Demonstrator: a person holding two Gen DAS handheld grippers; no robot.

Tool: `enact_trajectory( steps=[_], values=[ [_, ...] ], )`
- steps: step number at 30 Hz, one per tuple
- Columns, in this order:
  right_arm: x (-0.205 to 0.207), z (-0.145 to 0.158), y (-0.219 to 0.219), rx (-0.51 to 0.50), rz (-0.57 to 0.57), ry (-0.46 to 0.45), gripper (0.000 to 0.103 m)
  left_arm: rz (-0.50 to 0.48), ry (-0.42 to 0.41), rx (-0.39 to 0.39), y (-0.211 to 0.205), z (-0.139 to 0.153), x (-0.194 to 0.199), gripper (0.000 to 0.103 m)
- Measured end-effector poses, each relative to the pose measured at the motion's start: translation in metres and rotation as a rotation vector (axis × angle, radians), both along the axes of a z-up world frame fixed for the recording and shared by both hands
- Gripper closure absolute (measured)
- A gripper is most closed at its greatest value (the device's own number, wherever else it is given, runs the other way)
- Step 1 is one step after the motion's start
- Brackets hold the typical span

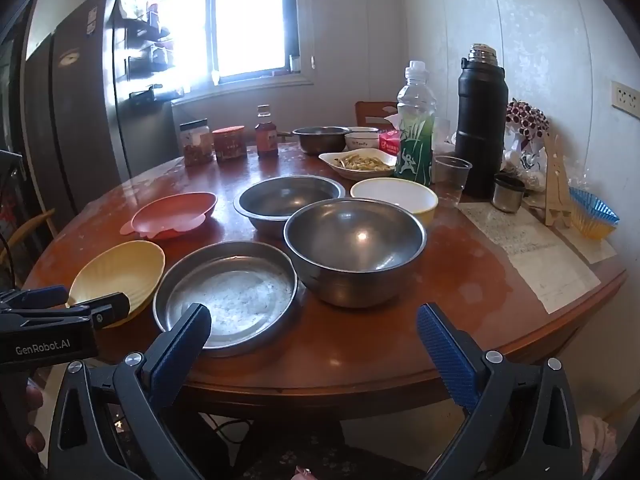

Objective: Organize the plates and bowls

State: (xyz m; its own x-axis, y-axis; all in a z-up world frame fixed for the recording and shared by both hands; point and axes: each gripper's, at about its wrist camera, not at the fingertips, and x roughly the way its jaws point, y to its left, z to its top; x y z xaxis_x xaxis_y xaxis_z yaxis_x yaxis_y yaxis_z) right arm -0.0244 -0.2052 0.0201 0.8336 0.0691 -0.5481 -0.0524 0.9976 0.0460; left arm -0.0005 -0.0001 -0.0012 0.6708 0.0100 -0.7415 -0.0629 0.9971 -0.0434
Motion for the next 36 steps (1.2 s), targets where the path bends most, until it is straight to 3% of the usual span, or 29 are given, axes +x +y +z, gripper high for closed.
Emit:
enact_trajectory(
  steps=[6, 36],
  values=[
    [-0.005, -0.003, -0.008, 0.001, -0.011, -0.023, 0.0, 0.009, -0.01, 0.001, 0.001, -0.009, -0.008, 0.002],
    [-0.014, -0.003, -0.008, 0.036, 0.017, -0.02, 0.0, -0.013, -0.015, 0.032, -0.01, 0.001, -0.018, 0.002]
  ],
)
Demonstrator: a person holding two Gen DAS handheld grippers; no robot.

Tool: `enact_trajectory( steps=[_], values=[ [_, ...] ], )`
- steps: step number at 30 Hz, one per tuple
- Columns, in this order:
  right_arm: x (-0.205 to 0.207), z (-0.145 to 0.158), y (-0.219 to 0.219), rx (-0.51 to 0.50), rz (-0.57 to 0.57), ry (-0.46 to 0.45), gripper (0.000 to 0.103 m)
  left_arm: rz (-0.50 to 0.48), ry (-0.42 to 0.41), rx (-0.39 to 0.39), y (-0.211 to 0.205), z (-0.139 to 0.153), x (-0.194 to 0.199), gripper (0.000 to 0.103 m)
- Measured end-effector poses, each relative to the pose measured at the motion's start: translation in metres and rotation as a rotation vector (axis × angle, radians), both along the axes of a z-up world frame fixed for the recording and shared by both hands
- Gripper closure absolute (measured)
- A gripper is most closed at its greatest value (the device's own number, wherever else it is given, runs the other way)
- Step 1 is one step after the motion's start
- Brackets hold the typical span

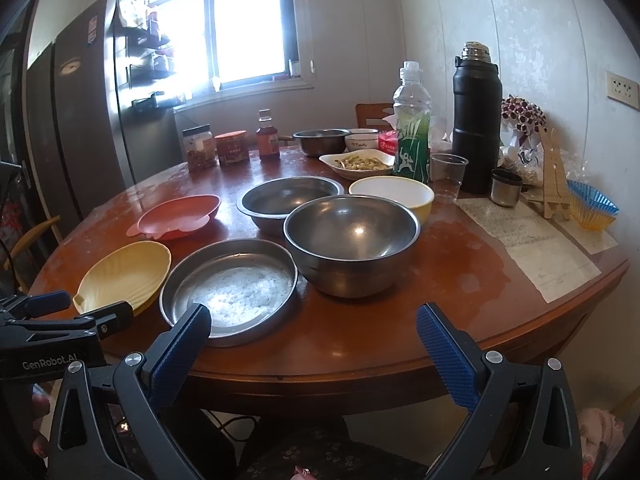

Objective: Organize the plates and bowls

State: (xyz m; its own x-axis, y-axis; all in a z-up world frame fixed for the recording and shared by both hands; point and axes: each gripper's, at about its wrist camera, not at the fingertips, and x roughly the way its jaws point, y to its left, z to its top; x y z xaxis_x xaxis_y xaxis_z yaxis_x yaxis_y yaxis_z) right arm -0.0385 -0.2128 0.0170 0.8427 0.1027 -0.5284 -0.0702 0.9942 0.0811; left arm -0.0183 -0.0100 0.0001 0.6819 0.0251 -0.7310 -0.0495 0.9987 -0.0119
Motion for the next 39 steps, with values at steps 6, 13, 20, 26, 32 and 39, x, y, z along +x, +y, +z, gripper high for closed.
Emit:
enact_trajectory(
  steps=[6, 13, 20, 26, 32, 39],
  values=[
    [0.0005, -0.0001, -0.0006, 0.004, 0.004, 0.014, 0.0, -0.002, -0.004, -0.012, 0.001, 0.0009, -0.0015, 0.002],
    [0.0009, -0.0014, -0.0002, 0.014, 0.013, 0.018, 0.0, -0.001, -0.008, -0.014, 0.0014, 0.0011, -0.0027, 0.002],
    [0.0014, -0.0032, 0.0004, 0.012, 0.018, 0.019, 0.0, 0.007, -0.008, -0.01, 0.0015, 0.0005, -0.0036, 0.002],
    [0.0021, -0.0042, -0.0013, 0.025, 0.019, 0.024, 0.0, 0.004, -0.005, -0.009, 0.0002, -0.0005, -0.0033, 0.002],
    [0.001, -0.0045, 0.0005, 0.021, 0.022, 0.021, 0.0, 0.003, -0.005, -0.007, -0.0003, -0.0012, -0.0031, 0.002],
    [0.0014, -0.0054, 0.0004, 0.021, 0.022, 0.028, 0.0, 0.001, -0.005, -0.008, -0.0014, -0.0015, -0.004, 0.002]
  ],
)
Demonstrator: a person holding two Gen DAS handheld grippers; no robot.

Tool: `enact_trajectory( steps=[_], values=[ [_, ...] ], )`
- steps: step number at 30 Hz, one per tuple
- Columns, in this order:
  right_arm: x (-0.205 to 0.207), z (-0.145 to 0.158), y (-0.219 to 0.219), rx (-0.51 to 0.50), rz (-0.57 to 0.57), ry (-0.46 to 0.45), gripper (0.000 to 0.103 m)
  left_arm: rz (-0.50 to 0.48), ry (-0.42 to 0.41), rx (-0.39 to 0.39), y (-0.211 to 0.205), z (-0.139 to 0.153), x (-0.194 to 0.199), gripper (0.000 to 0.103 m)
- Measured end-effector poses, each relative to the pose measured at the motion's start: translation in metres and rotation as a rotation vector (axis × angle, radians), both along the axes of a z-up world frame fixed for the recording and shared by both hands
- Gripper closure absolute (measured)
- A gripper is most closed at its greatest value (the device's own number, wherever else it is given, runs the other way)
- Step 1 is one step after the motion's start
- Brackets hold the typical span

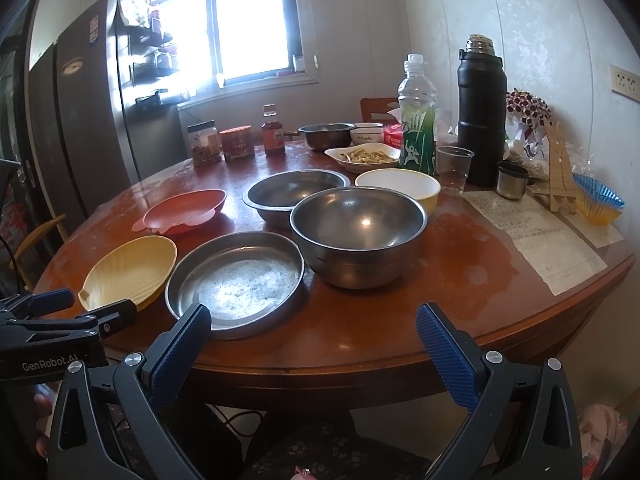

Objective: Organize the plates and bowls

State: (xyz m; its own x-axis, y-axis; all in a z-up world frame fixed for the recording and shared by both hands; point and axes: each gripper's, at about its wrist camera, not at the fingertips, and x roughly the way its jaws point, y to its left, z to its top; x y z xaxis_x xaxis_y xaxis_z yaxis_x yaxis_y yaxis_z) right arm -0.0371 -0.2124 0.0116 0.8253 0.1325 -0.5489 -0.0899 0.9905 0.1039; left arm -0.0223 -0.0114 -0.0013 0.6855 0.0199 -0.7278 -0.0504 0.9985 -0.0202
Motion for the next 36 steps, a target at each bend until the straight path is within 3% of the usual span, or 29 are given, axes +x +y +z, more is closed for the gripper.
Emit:
enact_trajectory(
  steps=[15, 36],
  values=[
    [0.005, 0.007, 0.011, -0.023, 0.011, 0.003, 0.0, -0.003, -0.002, -0.002, 0.005, 0.004, 0.002, 0.002],
    [0.04, 0.036, 0.073, -0.049, 0.135, 0.025, 0.0, 0.137, -0.034, -0.043, 0.078, 0.031, 0.017, 0.002]
  ],
)
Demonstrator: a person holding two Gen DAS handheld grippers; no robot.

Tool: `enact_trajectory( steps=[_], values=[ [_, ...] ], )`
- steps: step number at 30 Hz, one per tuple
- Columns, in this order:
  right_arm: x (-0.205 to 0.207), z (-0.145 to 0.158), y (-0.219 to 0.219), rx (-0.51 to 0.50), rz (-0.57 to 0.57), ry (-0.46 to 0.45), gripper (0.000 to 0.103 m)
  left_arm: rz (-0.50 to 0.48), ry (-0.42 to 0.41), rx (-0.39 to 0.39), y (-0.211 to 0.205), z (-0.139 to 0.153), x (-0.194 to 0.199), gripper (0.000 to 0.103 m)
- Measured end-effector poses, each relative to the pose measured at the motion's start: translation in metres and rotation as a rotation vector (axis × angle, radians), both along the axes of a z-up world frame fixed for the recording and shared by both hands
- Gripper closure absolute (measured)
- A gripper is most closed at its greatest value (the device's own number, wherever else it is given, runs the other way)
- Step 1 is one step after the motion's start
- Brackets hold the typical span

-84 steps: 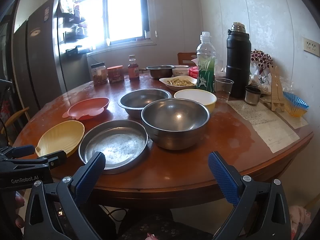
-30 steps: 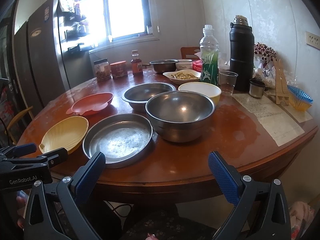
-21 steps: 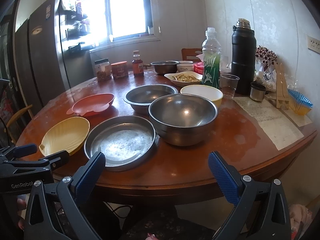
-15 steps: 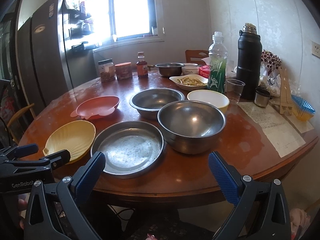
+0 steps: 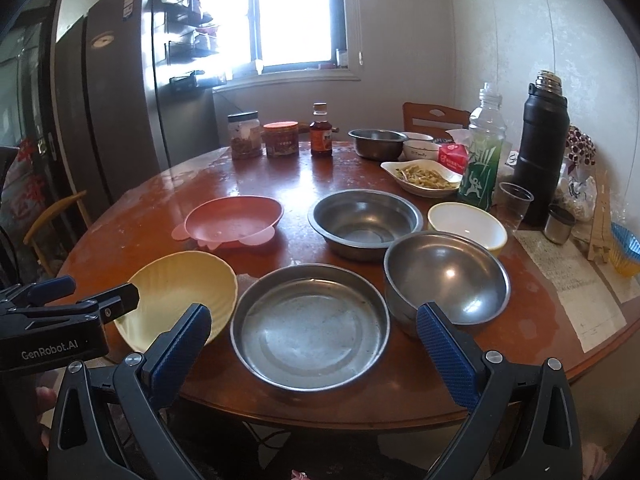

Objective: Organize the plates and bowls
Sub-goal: 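Reach the left tool to the yellow shell plate rim and close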

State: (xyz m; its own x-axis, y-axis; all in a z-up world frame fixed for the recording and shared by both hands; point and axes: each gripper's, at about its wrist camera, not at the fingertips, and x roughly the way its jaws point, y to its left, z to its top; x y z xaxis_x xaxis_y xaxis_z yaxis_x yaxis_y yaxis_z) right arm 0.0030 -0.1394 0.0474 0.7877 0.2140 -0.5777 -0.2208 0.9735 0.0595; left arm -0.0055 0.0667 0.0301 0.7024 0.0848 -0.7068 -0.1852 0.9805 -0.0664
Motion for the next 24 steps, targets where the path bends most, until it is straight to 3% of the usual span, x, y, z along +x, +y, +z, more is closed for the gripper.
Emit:
enact_trajectory(
  steps=[6, 13, 20, 24],
  values=[
    [0.006, 0.0, 0.015, 0.022, 0.063, 0.041, 0.0, 0.046, 0.008, 0.001, 0.022, -0.001, 0.0, 0.002],
    [0.007, -0.014, 0.043, 0.064, 0.204, 0.203, 0.0, 0.099, 0.032, 0.004, 0.049, -0.009, 0.003, 0.002],
    [0.013, -0.034, 0.063, 0.101, 0.255, 0.331, 0.001, 0.069, 0.105, 0.018, 0.067, -0.026, 0.027, 0.002],
    [0.018, -0.045, 0.07, 0.146, 0.297, 0.416, 0.011, 0.033, 0.115, 0.024, 0.068, -0.031, 0.041, 0.002]
  ],
)
